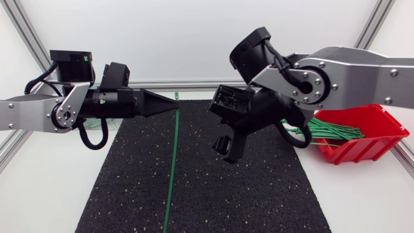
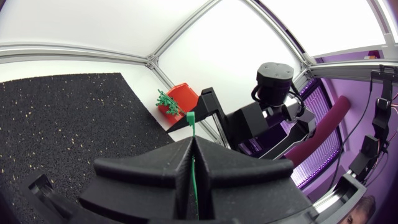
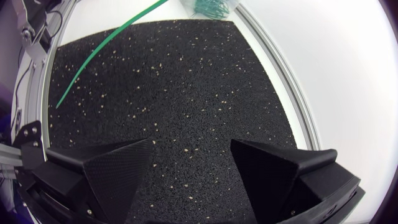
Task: Take a green cable tie from the red box, thread the tail through the head to close it, then place it in the transparent bin on the left.
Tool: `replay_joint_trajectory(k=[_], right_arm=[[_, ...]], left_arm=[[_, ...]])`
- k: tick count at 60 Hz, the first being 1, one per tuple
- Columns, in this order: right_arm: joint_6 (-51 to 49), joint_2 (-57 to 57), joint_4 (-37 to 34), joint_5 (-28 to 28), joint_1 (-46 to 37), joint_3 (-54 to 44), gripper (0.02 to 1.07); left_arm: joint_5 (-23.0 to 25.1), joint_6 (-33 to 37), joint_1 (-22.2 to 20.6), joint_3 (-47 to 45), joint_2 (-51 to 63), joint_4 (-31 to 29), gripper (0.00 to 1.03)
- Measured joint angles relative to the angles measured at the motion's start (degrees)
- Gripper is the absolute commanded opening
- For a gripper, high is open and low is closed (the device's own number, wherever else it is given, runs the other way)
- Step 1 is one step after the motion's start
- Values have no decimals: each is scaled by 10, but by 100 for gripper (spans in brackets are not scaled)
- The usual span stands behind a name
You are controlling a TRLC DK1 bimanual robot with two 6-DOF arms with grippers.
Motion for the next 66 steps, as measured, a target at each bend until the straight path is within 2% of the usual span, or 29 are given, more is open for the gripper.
replay_joint_trajectory(k=[12, 23, 29, 38, 46, 53, 58, 62, 66], right_arm=[[-100, 41, 8, 50, 18, 7, 103], [-191, 34, 140, 141, 71, -37, 103], [-239, 30, 200, 168, 99, -73, 103], [-298, 30, 252, 174, 113, -97, 103], [-342, 30, 303, 181, 113, -99, 103], [-397, 30, 412, 186, 121, -128, 102], [-444, 30, 493, 188, 132, -167, 97], [-471, 33, 523, 193, 142, -190, 93], [-491, 40, 535, 194, 151, -203, 84]], left_arm=[[3, 17, 13, 34, 46, 0, 3], [10, 37, 15, 49, 77, -34, 3], [11, 45, 15, 64, 87, -57, 3], [11, 87, 15, 98, 101, -136, 3], [11, 151, 15, 145, 126, -244, 3], [11, 213, 15, 184, 154, -329, 3], [11, 242, 15, 198, 165, -356, 3], [11, 254, 14, 202, 169, -361, 3], [11, 263, 13, 203, 169, -362, 3]])
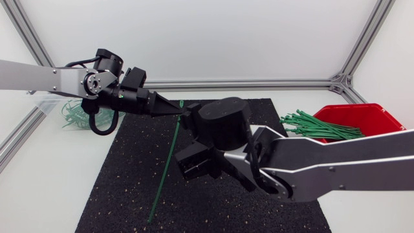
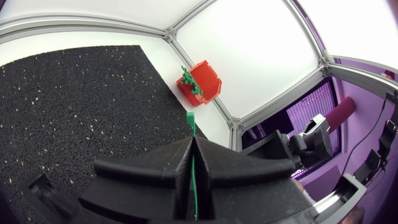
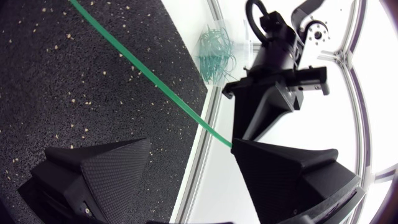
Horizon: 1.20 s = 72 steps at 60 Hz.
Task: Take a green cable tie from the red box, thread the tail through the head to close it, then place it in the transparent bin on the left.
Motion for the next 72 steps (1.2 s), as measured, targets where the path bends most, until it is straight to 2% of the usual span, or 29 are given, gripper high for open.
replay_joint_trajectory(k=[12, 19, 26, 39, 43, 60, 72], right_arm=[[-44, 36, 42, 2, 17, -3, 81], [-72, 52, 52, 2, 22, -3, 63], [-100, 63, 52, 0, 29, -3, 53], [-131, 66, 50, -1, 63, -3, 52], [-137, 67, 47, -1, 73, -4, 47], [-148, 102, 40, -1, 115, -10, 46], [-148, 119, 38, -1, 138, -13, 40]], left_arm=[[0, 7, -12, 0, 0, 0, 3], [0, 7, -16, 7, 8, -3, 3], [0, 9, -16, 17, 17, -5, 3], [0, 9, -16, 36, 23, -20, 3], [0, 9, -16, 43, 23, -25, 3], [-1, 28, -8, 67, 41, -66, 3], [-1, 51, -4, 85, 56, -99, 3]])
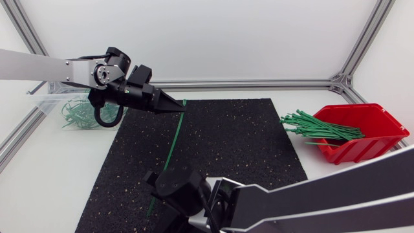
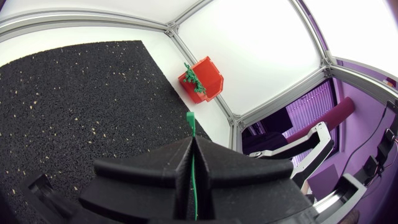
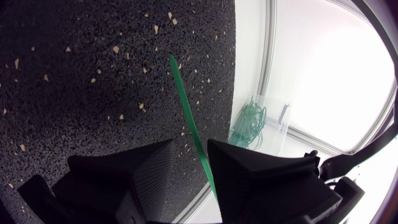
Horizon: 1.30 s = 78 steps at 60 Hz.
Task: Take a green cable tie from the red box, thread the tail through the head to close it, then place it in the transparent bin on the left.
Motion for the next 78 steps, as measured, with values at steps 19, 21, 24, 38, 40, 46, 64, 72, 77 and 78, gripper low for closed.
replay_joint_trajectory(k=[19, 21, 24, 38, 40, 46, 64, 72, 77, 78], right_arm=[[1, 18, -1, -2, 26, -1, 35], [2, 22, -1, -2, 28, -1, 35], [3, 29, -1, -2, 31, -1, 35], [9, 45, 3, -2, 37, 0, 35], [9, 45, 3, -2, 37, 1, 35], [9, 45, 12, -2, 37, 5, 35], [9, 65, 24, 5, 37, 11, 33], [9, 67, 27, 7, 37, 11, 27], [9, 67, 27, 7, 37, 11, 24], [9, 67, 27, 7, 37, 11, 24]], left_arm=[[0, 19, 0, 9, 6, -15, 3], [0, 20, 0, 9, 6, -15, 3], [0, 24, 0, 9, 8, -16, 3], [0, 34, 0, 9, 11, -27, 3], [0, 38, 0, 9, 11, -31, 3], [0, 42, -2, 9, 11, -38, 3], [0, 58, -7, 10, 11, -56, 3], [0, 69, -7, 10, 11, -66, 3], [0, 72, -7, 10, 11, -69, 3], [0, 72, -7, 10, 11, -70, 3]])
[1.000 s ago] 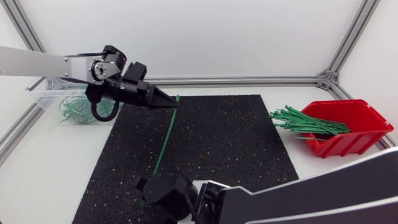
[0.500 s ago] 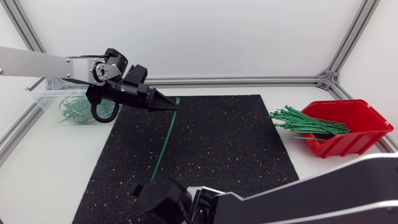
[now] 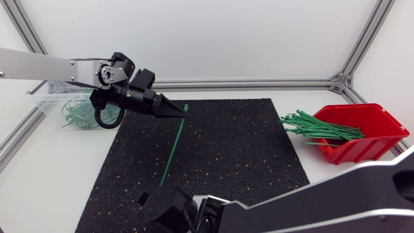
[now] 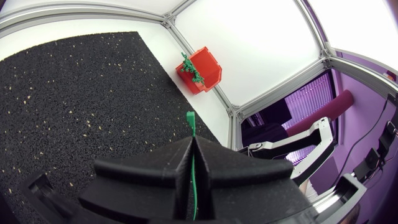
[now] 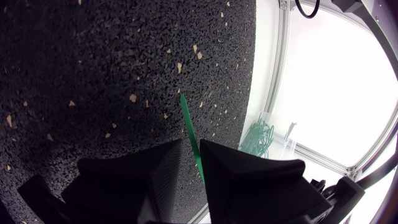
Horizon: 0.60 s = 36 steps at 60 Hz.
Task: Take a green cable tie from the red box, thread the tail through the head to close it, then place it in the transparent bin on the left.
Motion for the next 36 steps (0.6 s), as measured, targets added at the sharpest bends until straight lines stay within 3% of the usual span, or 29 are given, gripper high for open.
replay_joint_trajectory(k=[36], right_arm=[[2, -1, -7, 0, 0, 12, 14]], left_arm=[[0, 4, -3, 0, 0, -1, 4]])
